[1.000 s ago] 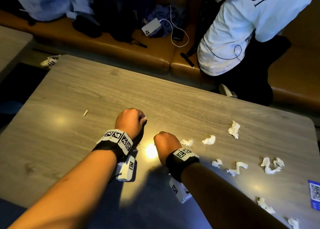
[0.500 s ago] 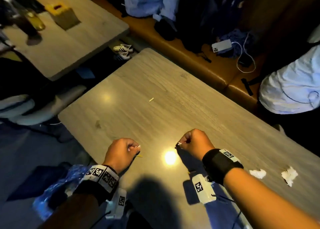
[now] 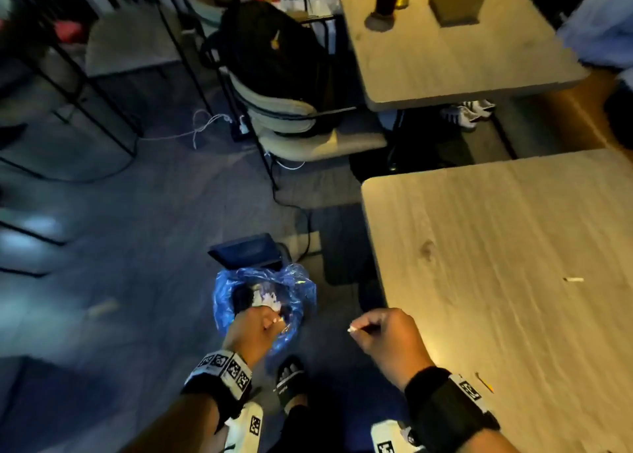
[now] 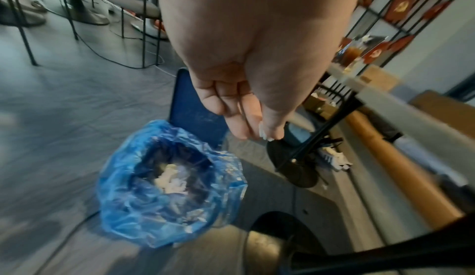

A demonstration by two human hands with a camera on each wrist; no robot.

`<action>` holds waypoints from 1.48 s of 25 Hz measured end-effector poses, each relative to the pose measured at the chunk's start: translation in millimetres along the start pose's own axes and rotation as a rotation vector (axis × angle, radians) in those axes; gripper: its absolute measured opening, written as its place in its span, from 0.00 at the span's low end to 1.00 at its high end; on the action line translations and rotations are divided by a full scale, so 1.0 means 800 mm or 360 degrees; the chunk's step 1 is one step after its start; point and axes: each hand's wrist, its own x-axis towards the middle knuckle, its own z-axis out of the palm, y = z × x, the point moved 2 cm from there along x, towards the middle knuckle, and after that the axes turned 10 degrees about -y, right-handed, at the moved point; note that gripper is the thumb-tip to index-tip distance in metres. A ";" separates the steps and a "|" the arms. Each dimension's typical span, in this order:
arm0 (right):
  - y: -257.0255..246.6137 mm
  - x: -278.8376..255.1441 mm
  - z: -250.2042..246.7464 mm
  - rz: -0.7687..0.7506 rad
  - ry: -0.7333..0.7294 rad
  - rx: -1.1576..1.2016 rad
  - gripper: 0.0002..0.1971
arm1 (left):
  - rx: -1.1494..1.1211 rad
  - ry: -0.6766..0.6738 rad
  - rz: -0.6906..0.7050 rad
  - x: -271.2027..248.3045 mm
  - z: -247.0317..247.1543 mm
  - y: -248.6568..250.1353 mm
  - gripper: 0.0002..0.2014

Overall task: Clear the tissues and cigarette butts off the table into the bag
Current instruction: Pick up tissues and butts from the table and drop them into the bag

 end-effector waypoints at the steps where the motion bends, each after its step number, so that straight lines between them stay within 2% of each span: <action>1: -0.005 0.024 0.027 0.0010 -0.0063 -0.0012 0.10 | 0.0005 -0.0002 -0.0060 0.014 -0.005 -0.023 0.12; 4: -0.007 0.086 0.097 0.0053 -0.0203 -0.0095 0.12 | -0.0010 0.0023 -0.0194 0.054 -0.015 -0.072 0.09; 7: 0.001 0.154 0.155 0.0097 -0.0209 -0.0166 0.12 | -0.0023 -0.0005 -0.0235 0.105 -0.011 -0.117 0.07; 11: 0.022 0.236 0.221 0.0056 -0.0218 -0.0287 0.02 | 0.0073 -0.0129 -0.0247 0.159 0.005 -0.163 0.10; 15: 0.057 0.288 0.268 0.0191 -0.0240 -0.0319 0.06 | -0.0007 -0.0200 -0.0329 0.183 0.015 -0.189 0.17; 19: 0.075 0.302 0.293 0.0314 -0.0423 -0.0367 0.14 | 0.0027 -0.0154 -0.0293 0.166 0.017 -0.209 0.14; 22: 0.071 0.288 0.287 0.0379 -0.0531 -0.0285 0.17 | 0.0024 -0.0160 -0.0262 0.144 0.013 -0.212 0.11; 26: 0.050 0.245 0.248 0.0267 -0.0580 -0.0345 0.15 | -0.0089 -0.0118 -0.0226 0.106 0.008 -0.185 0.09; 28: 0.035 0.215 0.213 0.0223 -0.0578 -0.0334 0.13 | -0.0143 -0.0095 -0.0129 0.088 0.005 -0.149 0.07; 30: 0.018 0.192 0.183 0.0147 -0.0563 -0.0360 0.11 | -0.0122 -0.0020 0.0041 0.074 -0.001 -0.113 0.09; 33: -0.009 0.148 0.124 -0.0030 -0.0395 -0.0487 0.07 | -0.0177 0.0030 0.0163 0.051 -0.011 -0.047 0.09; 37: -0.035 0.071 0.038 -0.0199 -0.0030 -0.0557 0.09 | -0.0101 0.0030 0.0481 0.013 -0.013 0.048 0.06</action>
